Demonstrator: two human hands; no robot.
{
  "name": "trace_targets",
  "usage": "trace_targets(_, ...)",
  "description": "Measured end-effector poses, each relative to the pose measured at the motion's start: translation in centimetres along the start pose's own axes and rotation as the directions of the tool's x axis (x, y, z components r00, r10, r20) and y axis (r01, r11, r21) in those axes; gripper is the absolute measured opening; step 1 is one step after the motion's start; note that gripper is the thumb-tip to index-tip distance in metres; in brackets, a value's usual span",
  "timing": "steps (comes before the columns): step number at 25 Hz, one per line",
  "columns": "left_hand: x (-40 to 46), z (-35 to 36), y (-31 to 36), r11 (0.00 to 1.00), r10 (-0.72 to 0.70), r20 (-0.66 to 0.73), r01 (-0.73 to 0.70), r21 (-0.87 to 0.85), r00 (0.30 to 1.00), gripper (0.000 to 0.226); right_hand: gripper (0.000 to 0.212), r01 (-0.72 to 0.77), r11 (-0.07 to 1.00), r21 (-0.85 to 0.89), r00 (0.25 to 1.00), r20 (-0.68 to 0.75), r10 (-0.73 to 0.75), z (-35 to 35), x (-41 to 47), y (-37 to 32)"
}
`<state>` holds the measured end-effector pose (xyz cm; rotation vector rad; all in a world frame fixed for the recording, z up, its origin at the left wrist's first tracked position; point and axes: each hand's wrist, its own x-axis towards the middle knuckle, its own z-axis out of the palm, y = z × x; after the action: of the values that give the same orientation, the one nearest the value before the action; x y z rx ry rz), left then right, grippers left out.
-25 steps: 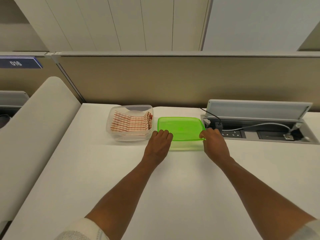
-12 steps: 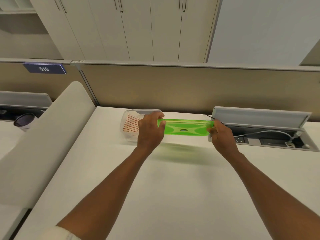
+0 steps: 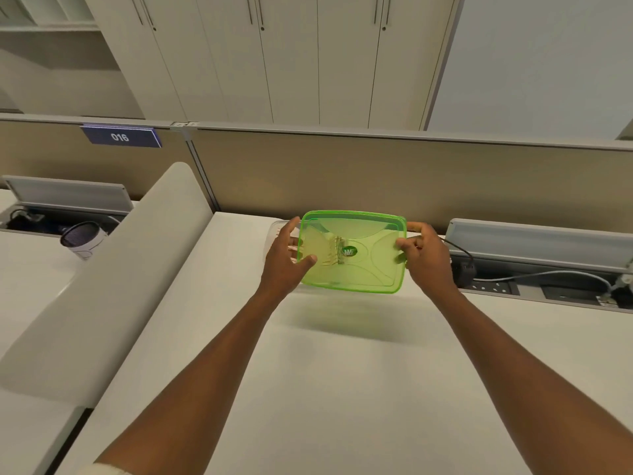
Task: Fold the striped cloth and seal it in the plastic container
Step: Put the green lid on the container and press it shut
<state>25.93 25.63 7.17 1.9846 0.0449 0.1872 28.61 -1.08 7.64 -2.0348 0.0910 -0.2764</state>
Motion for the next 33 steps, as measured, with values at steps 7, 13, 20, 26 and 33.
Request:
trace_targets(7,2.9,-3.7,-3.5,0.979,-0.014,-0.085,0.031,0.202,0.996,0.067,0.029,-0.082,0.994,0.072,0.997,0.001,0.082,6.9,1.3,-1.8)
trace_targets(13,6.3,-4.0,-7.2,0.939,-0.147,-0.056,0.157,0.307,0.988,0.074,0.047,-0.053,0.994,-0.096,0.991,0.120,0.065,11.7,2.4,-0.5)
trace_targets(20,8.1,-1.9,-9.5,0.849,-0.117,-0.111,0.158,0.504,0.987,0.071,0.047,-0.078,0.973,-0.216,0.991,0.088,0.099,14.4,3.9,1.6)
trace_targets(26,8.7,-1.3,-10.3,0.832,-0.119,-0.125,0.168,0.529,0.985,0.066,0.038,-0.031,0.964,-0.265,0.993,0.101,0.059,15.3,4.8,1.9)
trace_targets(33,8.4,-0.1,-10.6,0.765,-0.151,-0.111,0.187,0.617,0.982,0.060,0.045,-0.026,0.887,-0.462,0.992,0.101,0.082,16.6,4.6,2.4)
